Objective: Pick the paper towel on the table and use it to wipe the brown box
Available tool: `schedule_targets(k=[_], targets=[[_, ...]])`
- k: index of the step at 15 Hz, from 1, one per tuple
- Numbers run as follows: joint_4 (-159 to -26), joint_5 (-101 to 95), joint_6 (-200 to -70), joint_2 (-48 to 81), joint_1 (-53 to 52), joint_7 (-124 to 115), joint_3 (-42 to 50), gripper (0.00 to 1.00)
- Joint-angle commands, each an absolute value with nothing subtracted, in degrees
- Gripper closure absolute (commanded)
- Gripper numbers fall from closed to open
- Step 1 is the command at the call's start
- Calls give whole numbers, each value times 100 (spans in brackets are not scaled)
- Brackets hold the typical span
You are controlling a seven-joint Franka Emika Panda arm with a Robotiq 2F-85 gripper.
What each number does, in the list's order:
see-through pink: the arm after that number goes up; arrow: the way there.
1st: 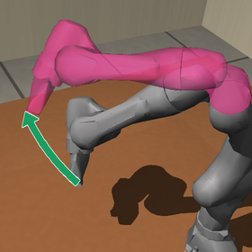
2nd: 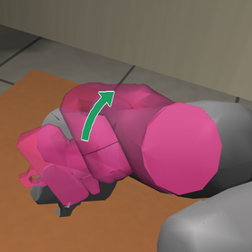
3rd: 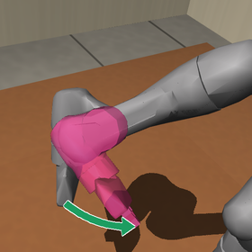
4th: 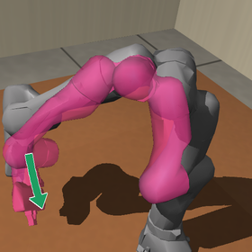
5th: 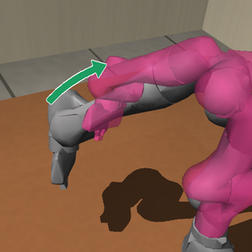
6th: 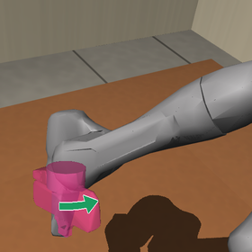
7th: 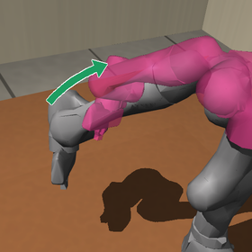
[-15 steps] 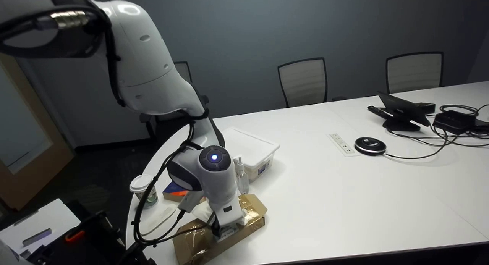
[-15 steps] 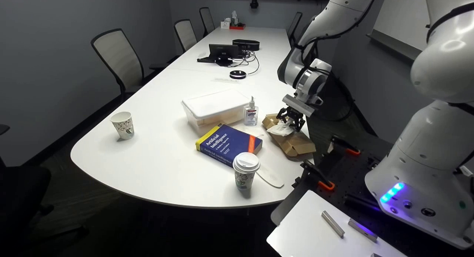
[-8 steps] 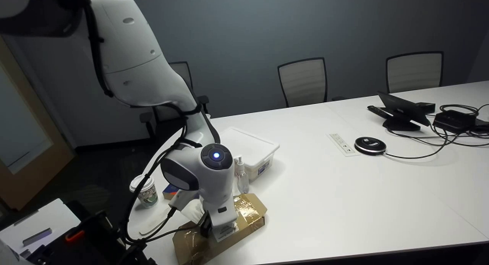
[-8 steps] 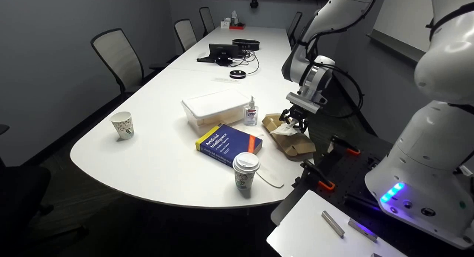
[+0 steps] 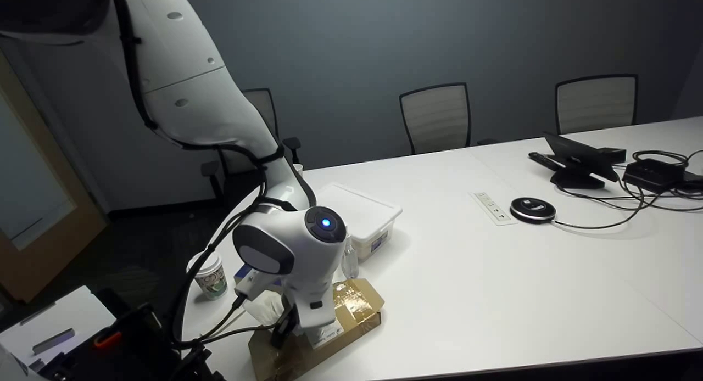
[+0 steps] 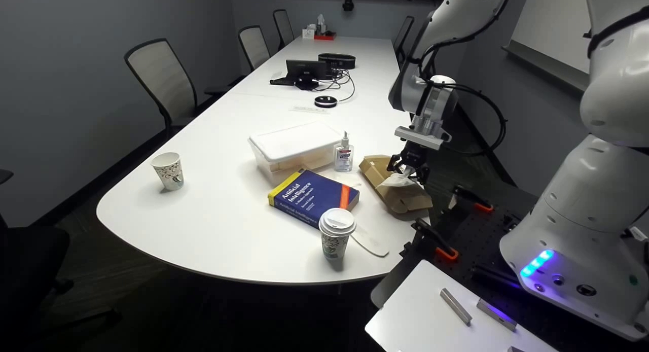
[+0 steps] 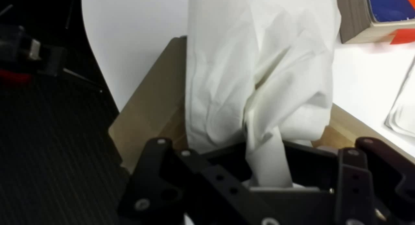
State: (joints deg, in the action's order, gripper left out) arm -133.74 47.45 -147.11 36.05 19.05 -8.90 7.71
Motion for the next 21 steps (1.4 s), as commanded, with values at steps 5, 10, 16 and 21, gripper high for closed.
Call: schedule_targets(k=[5,10,16,21], targets=[[-13366,4116,-13696,3637,1740,-1605,1347,100],[-13211,3883,-12994,3690,1846,-1628,1356,100],[-12828,3980,-12292,3807,1882,-1460,1220,100],[-12339,4145,-12474,4170,1857,-1326,1069,100]])
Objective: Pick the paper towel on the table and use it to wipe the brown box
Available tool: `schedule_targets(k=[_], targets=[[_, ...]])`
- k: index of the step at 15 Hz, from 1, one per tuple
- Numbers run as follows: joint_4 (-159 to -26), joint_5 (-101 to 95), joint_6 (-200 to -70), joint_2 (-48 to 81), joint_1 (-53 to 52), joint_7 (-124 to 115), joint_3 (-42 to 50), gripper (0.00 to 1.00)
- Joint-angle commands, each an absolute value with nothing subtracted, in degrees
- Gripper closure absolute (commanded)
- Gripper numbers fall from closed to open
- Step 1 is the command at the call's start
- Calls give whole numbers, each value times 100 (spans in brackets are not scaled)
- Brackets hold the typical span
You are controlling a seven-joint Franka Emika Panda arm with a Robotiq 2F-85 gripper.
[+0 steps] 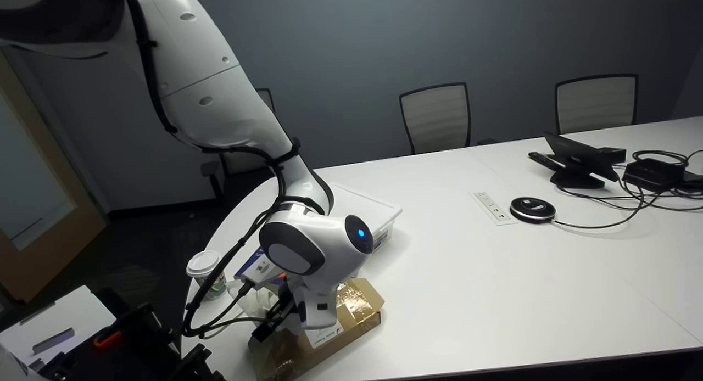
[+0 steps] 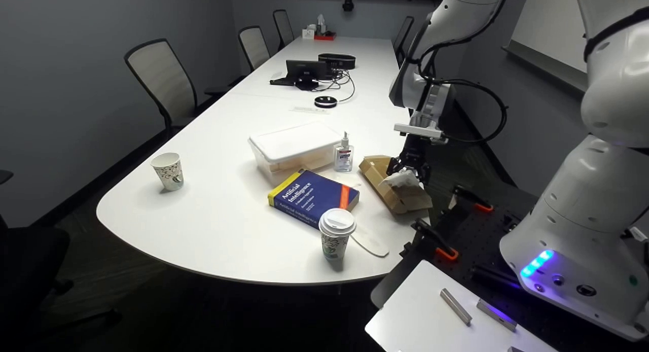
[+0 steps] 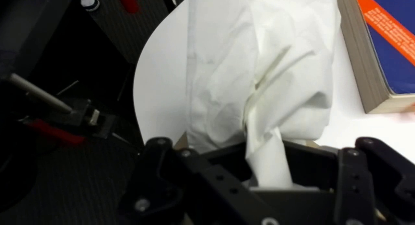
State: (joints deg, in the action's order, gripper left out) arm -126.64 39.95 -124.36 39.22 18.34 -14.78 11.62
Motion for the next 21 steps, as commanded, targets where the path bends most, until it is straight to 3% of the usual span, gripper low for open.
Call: schedule_targets(k=[1,11,21], targets=[[-12259,4179,-12556,4225,1851,-1304,1052,100],[-12355,4046,-13272,3927,1774,-1463,1281,100],[-12177,3828,-13008,4210,1848,-1413,1268,100]])
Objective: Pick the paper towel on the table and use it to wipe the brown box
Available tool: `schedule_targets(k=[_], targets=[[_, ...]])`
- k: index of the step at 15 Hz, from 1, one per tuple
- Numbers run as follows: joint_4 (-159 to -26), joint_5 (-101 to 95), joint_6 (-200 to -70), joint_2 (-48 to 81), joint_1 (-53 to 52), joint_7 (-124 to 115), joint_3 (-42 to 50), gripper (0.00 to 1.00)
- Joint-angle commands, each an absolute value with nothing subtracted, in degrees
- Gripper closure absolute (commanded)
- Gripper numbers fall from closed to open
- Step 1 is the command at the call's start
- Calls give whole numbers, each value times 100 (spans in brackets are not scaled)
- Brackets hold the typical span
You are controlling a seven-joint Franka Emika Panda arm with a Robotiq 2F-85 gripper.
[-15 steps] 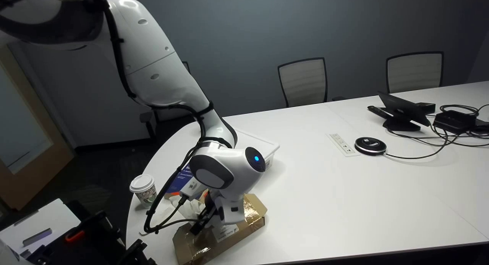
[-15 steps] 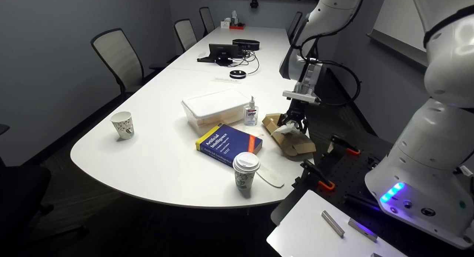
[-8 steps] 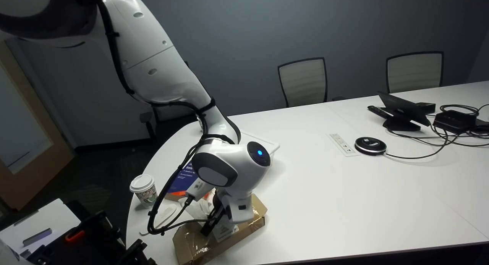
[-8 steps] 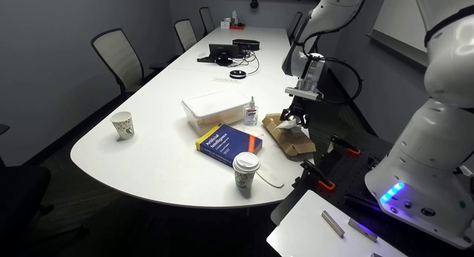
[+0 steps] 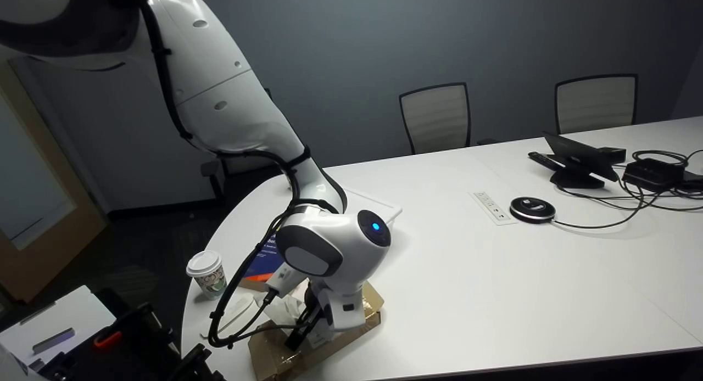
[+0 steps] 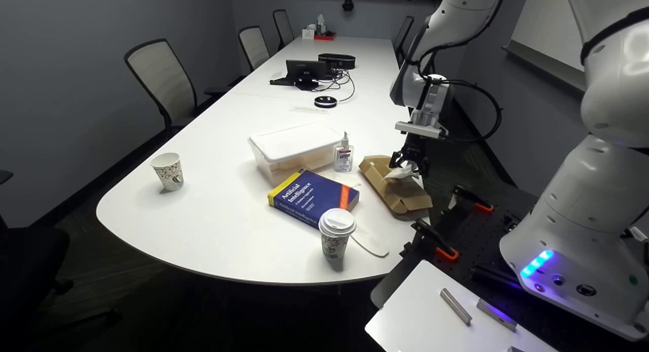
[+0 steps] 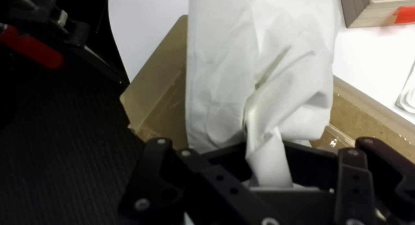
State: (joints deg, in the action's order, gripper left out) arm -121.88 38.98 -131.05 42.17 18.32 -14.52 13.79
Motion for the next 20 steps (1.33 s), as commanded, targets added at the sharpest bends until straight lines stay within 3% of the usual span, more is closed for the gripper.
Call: schedule_targets(k=[1,20], targets=[[-12159,3855,-13070,4221,1824,-1412,1233,100],[-11681,3655,-14258,4346,1654,-1705,1318,100]])
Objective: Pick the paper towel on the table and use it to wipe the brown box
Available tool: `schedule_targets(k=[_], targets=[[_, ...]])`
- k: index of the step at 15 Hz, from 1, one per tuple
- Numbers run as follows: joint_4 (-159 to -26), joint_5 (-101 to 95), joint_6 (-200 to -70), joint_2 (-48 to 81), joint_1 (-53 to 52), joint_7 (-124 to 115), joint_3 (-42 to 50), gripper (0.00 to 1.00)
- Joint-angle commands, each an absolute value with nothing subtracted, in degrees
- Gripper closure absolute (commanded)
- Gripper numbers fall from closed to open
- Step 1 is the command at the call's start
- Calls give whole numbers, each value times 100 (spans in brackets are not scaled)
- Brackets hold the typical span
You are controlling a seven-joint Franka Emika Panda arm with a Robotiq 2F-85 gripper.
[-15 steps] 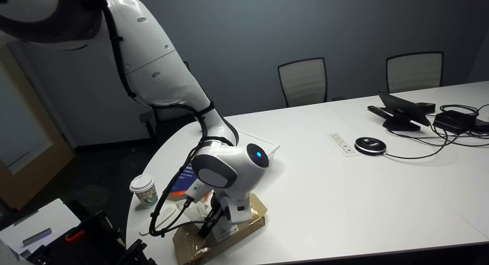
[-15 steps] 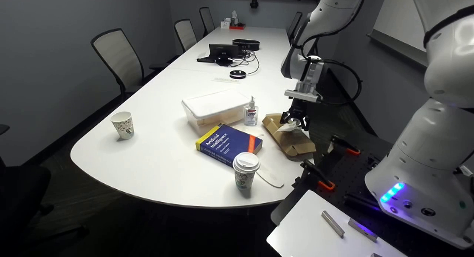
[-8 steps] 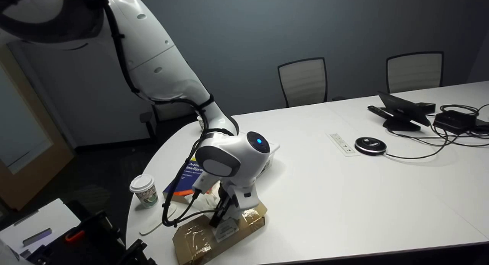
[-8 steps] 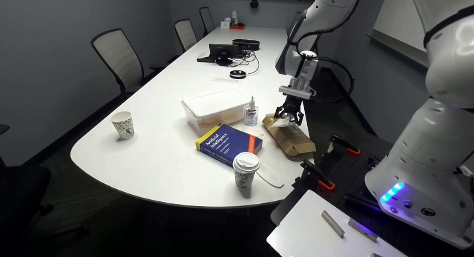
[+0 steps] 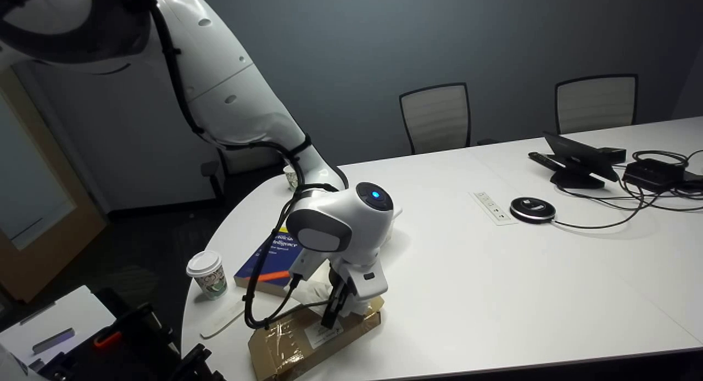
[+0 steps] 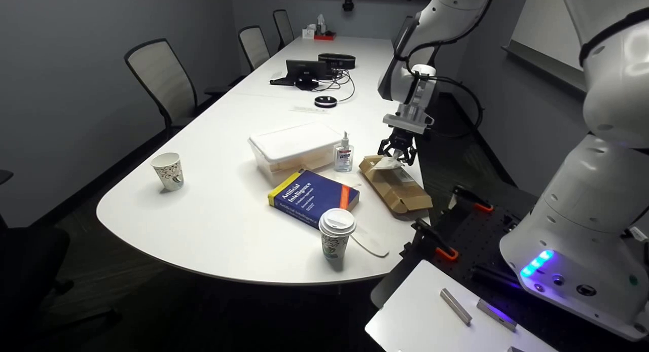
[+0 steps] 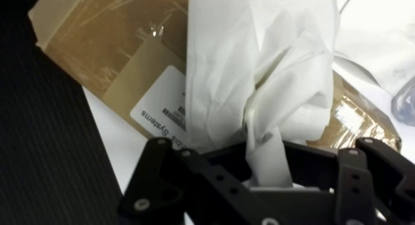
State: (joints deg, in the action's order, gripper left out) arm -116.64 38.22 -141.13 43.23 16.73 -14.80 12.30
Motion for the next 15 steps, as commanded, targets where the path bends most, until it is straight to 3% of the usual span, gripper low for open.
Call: schedule_targets(k=[1,6,15], targets=[[-11694,3647,-14283,4363,1657,-1727,1351,100],[-11880,3425,-14197,4365,1543,-2174,1592,100],[-12118,3462,-14005,4144,1728,-1990,1164,100]])
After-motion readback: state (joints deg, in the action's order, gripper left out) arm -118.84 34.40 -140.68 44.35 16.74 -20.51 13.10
